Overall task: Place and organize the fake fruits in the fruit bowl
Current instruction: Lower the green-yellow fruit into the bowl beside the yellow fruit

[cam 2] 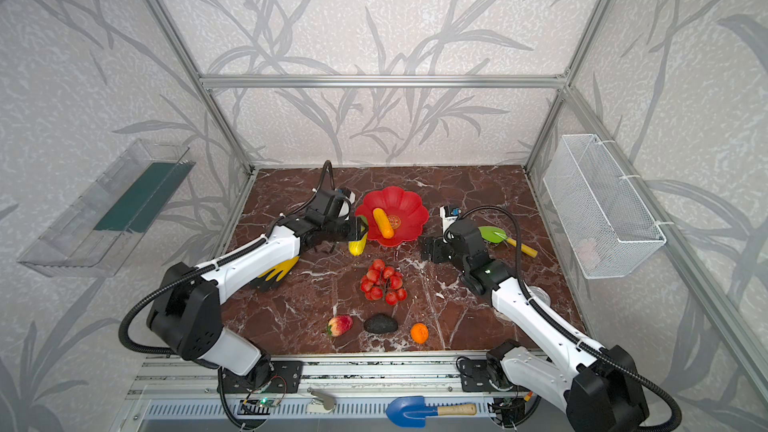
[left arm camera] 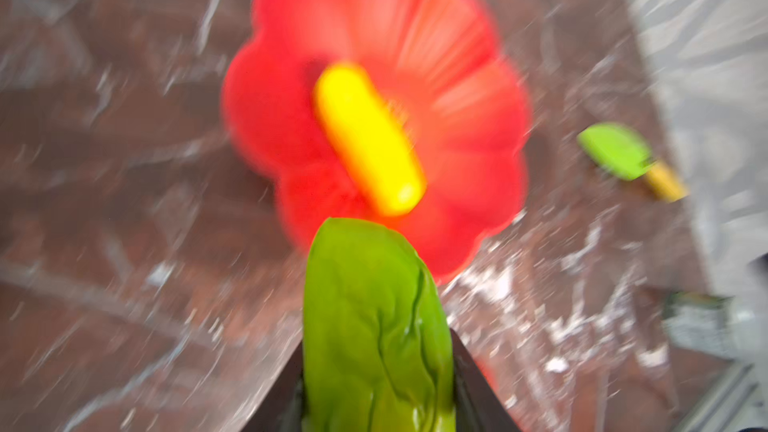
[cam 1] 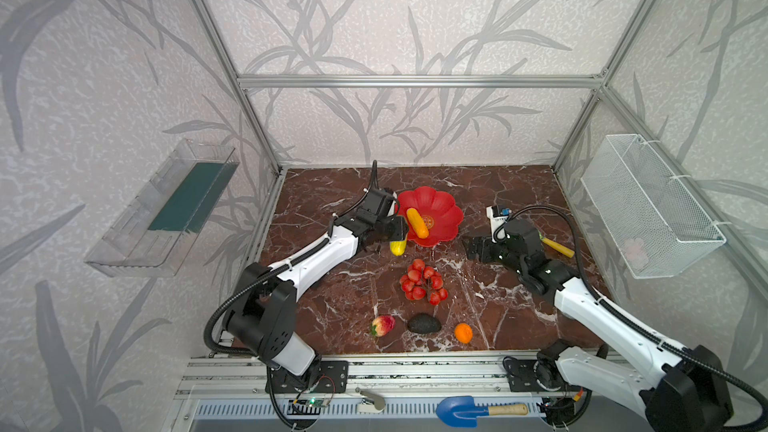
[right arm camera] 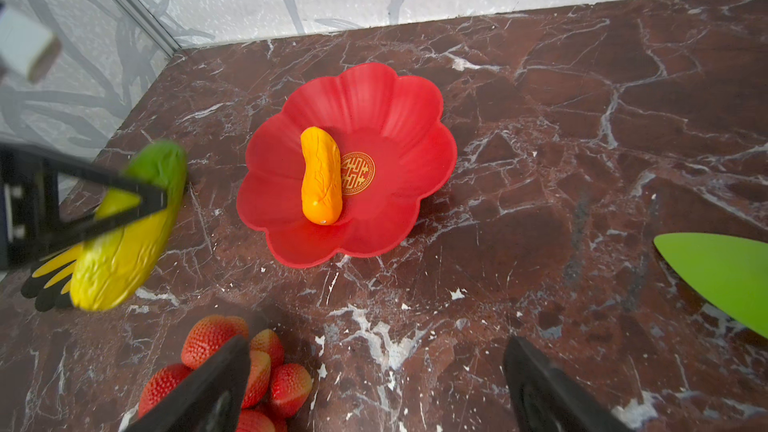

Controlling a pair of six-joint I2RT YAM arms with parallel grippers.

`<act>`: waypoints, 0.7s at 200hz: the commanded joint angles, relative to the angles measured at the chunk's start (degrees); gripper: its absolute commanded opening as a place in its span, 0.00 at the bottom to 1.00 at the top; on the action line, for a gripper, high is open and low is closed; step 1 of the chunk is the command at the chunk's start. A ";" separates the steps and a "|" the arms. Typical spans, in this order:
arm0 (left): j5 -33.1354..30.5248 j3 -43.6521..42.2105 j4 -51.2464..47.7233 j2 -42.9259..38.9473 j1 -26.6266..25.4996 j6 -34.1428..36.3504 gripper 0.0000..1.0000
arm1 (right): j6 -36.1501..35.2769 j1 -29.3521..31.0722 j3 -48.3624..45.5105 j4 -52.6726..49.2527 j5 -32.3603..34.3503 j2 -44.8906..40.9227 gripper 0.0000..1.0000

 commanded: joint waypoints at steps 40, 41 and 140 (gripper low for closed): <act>-2.78 22.72 3.96 22.62 -1.91 -6.65 0.33 | 1.34 -0.25 -5.56 -5.92 -0.85 -9.27 0.95; -2.85 23.04 3.95 22.96 -1.89 -6.73 0.33 | 1.39 -0.24 -5.61 -6.00 -0.82 -9.32 0.95; -11.97 40.85 -5.01 40.62 -3.00 -11.15 0.48 | 0.83 -0.28 -8.97 -7.96 -1.28 -13.08 0.95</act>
